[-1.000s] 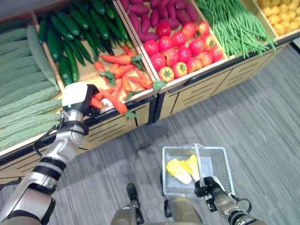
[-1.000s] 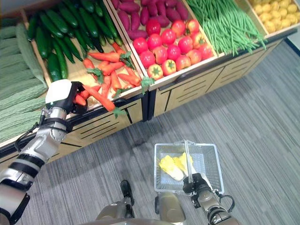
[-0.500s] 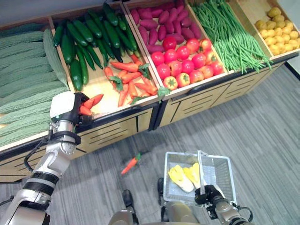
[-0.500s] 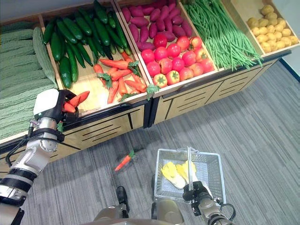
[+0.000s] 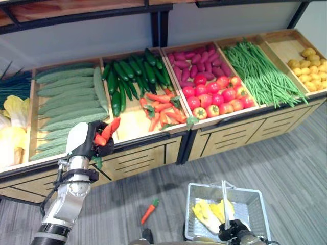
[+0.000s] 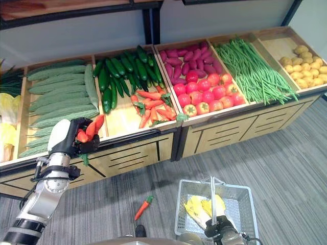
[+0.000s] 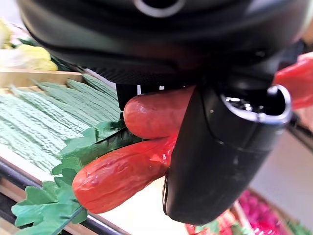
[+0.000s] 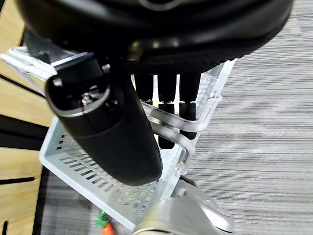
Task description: Get the vegetables into the basket
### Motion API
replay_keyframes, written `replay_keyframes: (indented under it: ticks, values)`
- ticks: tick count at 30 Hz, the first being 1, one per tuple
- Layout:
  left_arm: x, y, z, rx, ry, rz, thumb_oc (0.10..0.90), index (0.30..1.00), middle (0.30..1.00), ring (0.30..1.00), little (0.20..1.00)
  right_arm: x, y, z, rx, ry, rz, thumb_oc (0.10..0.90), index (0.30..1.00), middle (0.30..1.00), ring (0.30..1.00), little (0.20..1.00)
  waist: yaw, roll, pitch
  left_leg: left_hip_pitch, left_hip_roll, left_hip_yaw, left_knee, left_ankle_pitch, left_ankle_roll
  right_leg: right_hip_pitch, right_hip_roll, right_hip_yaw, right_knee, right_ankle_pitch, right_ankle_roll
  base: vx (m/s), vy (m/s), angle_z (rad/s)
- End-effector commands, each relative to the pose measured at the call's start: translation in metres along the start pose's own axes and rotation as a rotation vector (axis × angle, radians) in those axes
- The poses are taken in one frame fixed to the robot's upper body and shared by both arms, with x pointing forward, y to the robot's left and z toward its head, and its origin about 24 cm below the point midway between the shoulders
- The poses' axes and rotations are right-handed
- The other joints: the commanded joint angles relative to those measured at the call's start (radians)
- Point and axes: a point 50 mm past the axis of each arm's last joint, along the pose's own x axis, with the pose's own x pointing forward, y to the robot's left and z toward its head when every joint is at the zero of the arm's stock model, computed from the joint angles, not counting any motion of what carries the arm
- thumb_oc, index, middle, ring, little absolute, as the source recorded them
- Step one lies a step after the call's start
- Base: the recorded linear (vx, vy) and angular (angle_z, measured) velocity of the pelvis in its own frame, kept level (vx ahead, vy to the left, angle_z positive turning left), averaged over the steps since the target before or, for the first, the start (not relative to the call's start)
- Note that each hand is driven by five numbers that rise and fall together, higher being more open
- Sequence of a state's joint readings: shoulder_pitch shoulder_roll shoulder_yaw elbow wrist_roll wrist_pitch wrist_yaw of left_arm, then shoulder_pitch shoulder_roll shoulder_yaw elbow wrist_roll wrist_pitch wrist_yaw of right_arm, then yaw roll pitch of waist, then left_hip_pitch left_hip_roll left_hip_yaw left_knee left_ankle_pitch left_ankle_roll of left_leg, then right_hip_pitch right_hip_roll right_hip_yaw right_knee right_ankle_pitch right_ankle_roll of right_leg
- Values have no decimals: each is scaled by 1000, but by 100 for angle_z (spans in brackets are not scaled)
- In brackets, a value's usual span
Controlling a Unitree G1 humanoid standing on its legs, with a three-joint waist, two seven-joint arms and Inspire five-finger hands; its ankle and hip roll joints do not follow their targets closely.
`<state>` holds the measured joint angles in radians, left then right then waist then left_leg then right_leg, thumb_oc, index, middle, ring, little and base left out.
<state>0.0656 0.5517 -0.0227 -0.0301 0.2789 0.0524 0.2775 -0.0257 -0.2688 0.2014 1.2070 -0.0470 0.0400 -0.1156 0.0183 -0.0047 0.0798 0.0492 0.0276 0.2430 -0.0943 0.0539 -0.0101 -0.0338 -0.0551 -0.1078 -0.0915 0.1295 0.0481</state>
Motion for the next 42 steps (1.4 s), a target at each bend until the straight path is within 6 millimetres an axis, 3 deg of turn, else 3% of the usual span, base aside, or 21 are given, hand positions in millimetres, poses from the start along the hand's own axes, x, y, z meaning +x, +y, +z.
replay_keyframes:
  ticks: [1,2,4,8,27,37,40,42]
  values:
    - [15,27,52,-448,-255,77,400,300,300,300,300,-1,-7,-14,-89,43,-15,400,300,300,300,300,-9,-26,-45,17,-12,-51,7,-103,18,29,-58,-25,43,-109,63,-27,41,6]
    - [15,27,52,-449,-255,77,400,300,300,300,300,0,-8,-14,-89,43,-16,400,300,300,300,300,-9,-26,-45,15,-12,-51,7,-101,18,28,-58,-25,41,-106,63,-39,64,6]
    - [9,3,54,-823,-200,-32,400,300,300,300,300,1,-10,-7,-114,21,-16,400,300,300,300,300,-12,-24,-44,19,-19,-53,7,-102,26,31,-64,-24,43,-101,66,-36,62,5]
    - [0,-14,65,-971,-212,-179,400,300,300,300,300,1,-10,-8,-94,24,-9,400,300,300,300,300,-14,-18,-35,17,-37,-67,7,-108,43,29,-84,-29,54,-89,79,-42,110,0]
    - [5,-20,82,-966,-249,-248,400,300,300,300,300,0,-1,-11,-52,48,-2,400,300,300,300,300,-21,-30,-20,39,-75,-72,7,-133,85,11,-119,-7,139,-84,103,-21,82,1]
    - [12,-24,90,-968,-264,-264,400,300,300,300,300,-1,-5,-15,-28,55,-25,400,300,300,300,300,-47,-21,10,35,-110,-7,7,-151,118,-50,-147,44,149,36,131,-51,132,-19]
    - [12,-23,91,-970,-268,-261,400,300,300,300,300,-1,-8,-8,45,26,-48,400,300,300,300,300,-56,-9,34,42,-109,50,7,-160,124,-80,-166,12,166,89,140,-20,114,-29]
    - [12,-23,89,-969,-259,-261,400,300,300,300,300,-1,-6,-7,48,14,-42,400,300,300,300,300,-69,3,52,59,-99,82,7,-171,119,-85,-190,-62,190,81,153,10,103,-65]
